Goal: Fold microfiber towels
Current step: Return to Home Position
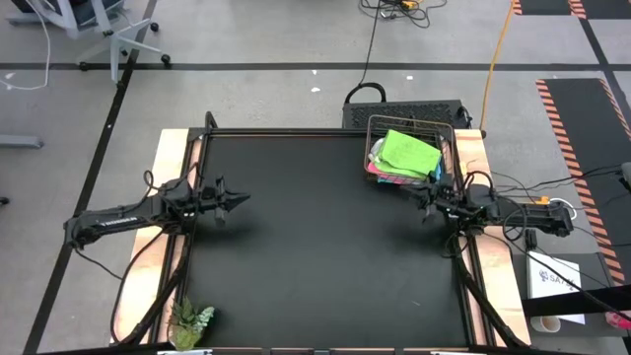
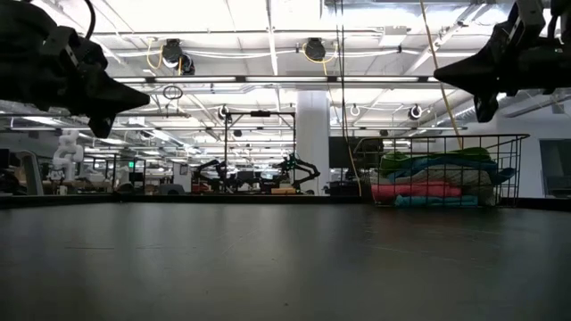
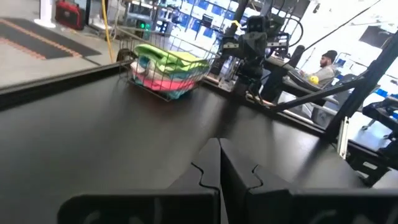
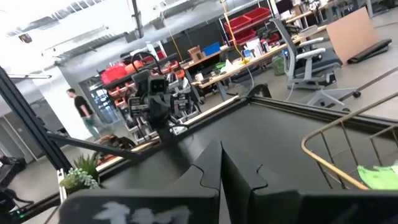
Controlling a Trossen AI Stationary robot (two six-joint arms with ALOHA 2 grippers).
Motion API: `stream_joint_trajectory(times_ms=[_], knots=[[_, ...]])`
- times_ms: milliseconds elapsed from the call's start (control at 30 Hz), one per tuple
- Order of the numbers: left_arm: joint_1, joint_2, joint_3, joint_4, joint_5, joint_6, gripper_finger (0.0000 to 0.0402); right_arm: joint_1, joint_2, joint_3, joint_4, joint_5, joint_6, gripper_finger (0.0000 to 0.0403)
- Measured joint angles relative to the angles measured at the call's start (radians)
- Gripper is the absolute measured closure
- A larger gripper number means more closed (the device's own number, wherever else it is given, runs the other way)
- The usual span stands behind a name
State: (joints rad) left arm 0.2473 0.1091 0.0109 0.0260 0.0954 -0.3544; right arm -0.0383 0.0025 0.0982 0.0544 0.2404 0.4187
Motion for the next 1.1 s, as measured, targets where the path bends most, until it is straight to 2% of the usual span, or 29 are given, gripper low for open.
stream_joint_trajectory(times_ms=[100,333,533,767,1100], knots=[[0.000,-0.006,0.000,-0.003,-0.007,0.009,0.0401,0.000,0.000,0.000,-0.017,0.000,0.012,0.0403],[0.000,-0.005,0.000,-0.013,-0.096,0.004,0.0396,0.000,0.000,0.000,-0.053,0.000,0.008,0.0403],[0.000,-0.005,0.001,-0.016,-0.098,-0.036,0.0397,0.000,0.007,0.007,-0.151,-0.009,0.033,0.0403],[0.000,-0.005,0.001,-0.016,-0.098,-0.070,0.0377,0.000,0.032,0.006,-0.151,-0.009,0.019,0.0403],[0.000,-0.005,0.001,-0.015,-0.098,-0.070,0.0376,0.001,0.033,0.003,-0.131,-0.035,0.011,0.0403]])
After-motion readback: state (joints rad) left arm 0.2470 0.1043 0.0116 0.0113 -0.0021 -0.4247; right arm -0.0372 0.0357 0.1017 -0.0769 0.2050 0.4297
